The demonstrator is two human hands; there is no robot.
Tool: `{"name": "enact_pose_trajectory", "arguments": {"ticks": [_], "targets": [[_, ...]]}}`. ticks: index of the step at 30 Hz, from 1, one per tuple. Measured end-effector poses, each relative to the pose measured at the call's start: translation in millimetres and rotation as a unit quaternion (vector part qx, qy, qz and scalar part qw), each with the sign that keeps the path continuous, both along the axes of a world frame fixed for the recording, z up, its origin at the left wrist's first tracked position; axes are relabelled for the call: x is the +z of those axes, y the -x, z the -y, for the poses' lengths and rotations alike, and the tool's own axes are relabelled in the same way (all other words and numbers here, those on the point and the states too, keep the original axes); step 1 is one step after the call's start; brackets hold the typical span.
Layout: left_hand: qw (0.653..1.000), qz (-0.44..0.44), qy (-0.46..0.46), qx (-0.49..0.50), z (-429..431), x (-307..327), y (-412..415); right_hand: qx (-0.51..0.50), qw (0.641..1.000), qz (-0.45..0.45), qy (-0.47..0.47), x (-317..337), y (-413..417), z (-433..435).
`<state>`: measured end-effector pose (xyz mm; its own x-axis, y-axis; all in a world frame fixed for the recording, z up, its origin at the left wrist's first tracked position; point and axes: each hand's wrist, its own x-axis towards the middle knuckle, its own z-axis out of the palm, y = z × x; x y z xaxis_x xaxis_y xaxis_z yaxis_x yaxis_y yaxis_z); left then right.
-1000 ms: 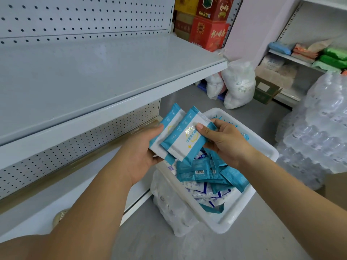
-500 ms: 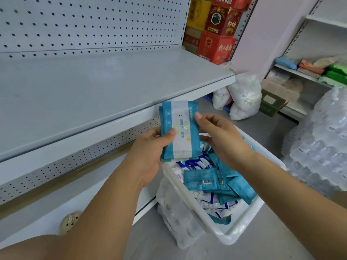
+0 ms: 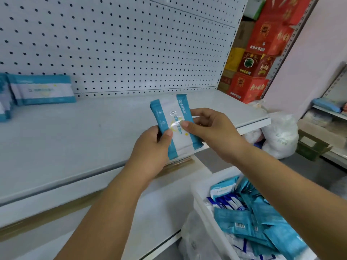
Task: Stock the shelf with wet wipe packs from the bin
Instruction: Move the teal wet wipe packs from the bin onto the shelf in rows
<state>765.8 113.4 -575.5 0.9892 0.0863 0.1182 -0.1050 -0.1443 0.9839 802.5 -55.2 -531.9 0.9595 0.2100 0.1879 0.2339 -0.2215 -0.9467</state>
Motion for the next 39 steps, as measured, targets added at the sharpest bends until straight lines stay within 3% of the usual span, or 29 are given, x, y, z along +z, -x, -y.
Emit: {"name": "enact_pose_trajectory", "arguments": {"ticks": [6, 10, 13, 15, 18, 23, 35, 39], "targets": [[0.977, 0.021, -0.203, 0.061, -83, 21, -3, 0.063, 0.996, 0.027, 0.052, 19, -32, -68], [0.894, -0.021, -0.423, 0.145, -145, 18, 8, 0.076, 0.987, 0.07, 0.119, 25, -51, -116], [0.821, -0.077, -0.533, 0.191, -183, 15, 20, 0.084, 0.978, 0.108, 0.158, 25, -64, -153], [0.802, -0.107, -0.541, 0.228, -203, 11, 26, 0.094, 0.97, 0.127, 0.184, 23, -71, -180], [0.823, -0.129, -0.496, 0.247, -220, 9, 30, 0.117, 0.946, 0.167, 0.251, 20, -80, -219], [0.806, -0.123, -0.516, 0.263, -248, 11, 32, 0.157, 0.904, 0.223, 0.33, 21, -99, -278], [0.805, -0.159, -0.497, 0.281, -269, -7, 23, 0.147, 0.888, 0.257, 0.351, 10, -153, -364], [0.807, -0.165, -0.494, 0.28, -269, -5, 18, 0.135, 0.857, 0.325, 0.376, 4, -159, -369]]}}
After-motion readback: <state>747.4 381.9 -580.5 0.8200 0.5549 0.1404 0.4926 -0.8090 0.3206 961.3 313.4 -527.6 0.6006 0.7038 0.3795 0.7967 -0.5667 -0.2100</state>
